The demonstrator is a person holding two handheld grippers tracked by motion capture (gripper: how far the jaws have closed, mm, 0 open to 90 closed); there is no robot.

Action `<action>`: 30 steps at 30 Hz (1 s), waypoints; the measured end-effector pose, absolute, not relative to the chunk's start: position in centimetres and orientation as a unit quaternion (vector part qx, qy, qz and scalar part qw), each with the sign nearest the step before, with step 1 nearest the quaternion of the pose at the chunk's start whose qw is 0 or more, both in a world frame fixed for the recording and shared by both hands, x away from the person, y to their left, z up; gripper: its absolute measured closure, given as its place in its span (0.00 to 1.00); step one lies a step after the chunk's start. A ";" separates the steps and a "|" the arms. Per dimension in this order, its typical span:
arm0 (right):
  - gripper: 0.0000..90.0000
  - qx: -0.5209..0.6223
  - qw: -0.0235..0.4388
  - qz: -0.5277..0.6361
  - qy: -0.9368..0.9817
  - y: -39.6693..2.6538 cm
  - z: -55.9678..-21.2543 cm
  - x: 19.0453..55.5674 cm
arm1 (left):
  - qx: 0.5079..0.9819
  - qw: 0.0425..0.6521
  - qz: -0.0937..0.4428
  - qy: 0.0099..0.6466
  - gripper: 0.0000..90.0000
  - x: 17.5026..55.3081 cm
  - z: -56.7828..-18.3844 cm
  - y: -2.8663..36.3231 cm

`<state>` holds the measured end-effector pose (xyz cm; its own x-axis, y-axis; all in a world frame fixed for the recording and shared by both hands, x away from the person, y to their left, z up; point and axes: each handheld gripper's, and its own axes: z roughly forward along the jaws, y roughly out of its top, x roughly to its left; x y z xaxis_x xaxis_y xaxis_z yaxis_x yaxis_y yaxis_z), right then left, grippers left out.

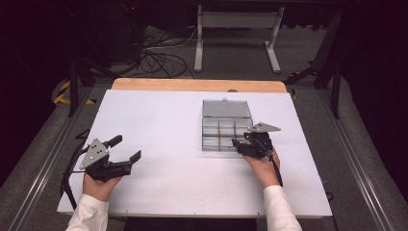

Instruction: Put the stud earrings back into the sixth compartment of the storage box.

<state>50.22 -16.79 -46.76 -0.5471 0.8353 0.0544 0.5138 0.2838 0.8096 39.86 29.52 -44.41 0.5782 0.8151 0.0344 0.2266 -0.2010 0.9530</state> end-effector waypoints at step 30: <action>0.03 0.409 0.201 0.483 0.748 -17.3 -46.4 49.2 | 0.720 0.521 0.282 0.361 0.14 39.8 -44.4 29.6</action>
